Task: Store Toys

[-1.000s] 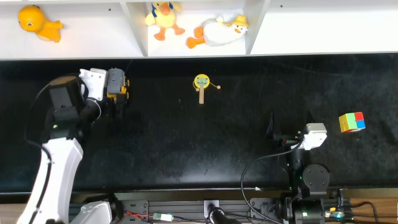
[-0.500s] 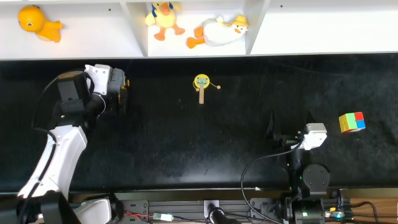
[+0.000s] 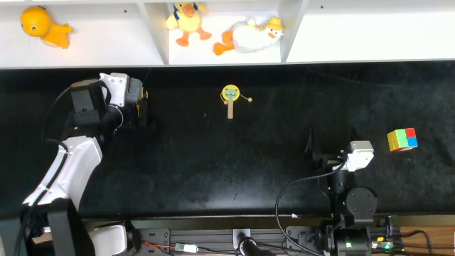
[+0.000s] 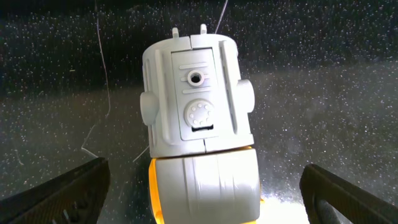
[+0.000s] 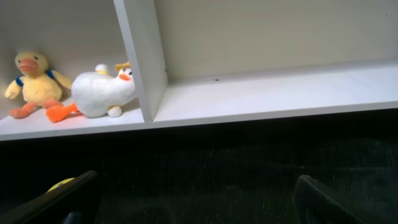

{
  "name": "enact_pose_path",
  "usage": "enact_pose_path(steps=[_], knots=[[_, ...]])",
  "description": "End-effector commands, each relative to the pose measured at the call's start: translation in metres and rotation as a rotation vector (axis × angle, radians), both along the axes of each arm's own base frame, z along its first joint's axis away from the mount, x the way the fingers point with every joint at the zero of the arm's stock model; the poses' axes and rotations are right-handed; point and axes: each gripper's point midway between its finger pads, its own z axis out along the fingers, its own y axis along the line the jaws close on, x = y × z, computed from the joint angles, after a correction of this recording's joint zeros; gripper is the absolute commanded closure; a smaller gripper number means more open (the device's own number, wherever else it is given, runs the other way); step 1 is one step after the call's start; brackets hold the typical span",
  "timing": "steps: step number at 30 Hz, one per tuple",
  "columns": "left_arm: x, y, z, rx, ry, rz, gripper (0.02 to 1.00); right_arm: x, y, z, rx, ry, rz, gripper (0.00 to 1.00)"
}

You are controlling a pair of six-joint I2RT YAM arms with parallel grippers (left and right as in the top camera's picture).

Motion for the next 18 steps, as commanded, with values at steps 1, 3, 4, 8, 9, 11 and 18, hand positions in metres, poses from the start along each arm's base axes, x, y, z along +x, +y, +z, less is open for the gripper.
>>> enact_pose_path(steps=[1,3,4,8,9,11,18], knots=[[0.0015,-0.0002,-0.006,-0.006,0.007,0.011,0.02,0.0,-0.0004,-0.0014,0.008,-0.004,-0.001,0.005],[0.0028,0.0001,-0.0051,-0.004,0.0,0.012,0.018,0.0,-0.0004,-0.0014,0.007,-0.004,-0.001,0.007],[0.0036,0.0006,-0.0045,-0.002,-0.004,0.013,0.018,0.0,-0.0004,-0.0014,0.008,-0.004,-0.001,0.005],[0.006,0.0023,-0.0027,0.005,-0.016,0.019,0.025,0.0,-0.0004,-0.0014,0.007,-0.004,-0.002,0.005],[0.0061,0.0027,-0.0026,0.007,-0.016,0.021,0.025,0.0,-0.0004,-0.0014,0.007,-0.004,-0.001,0.007],[0.0061,0.0035,-0.0028,0.009,-0.015,0.025,0.027,0.0,-0.0004,-0.0014,0.008,-0.004,-0.001,0.007],[0.0071,0.0041,-0.0024,0.012,-0.02,0.027,0.053,0.0,-0.0004,-0.0014,0.007,-0.004,-0.001,0.007]])
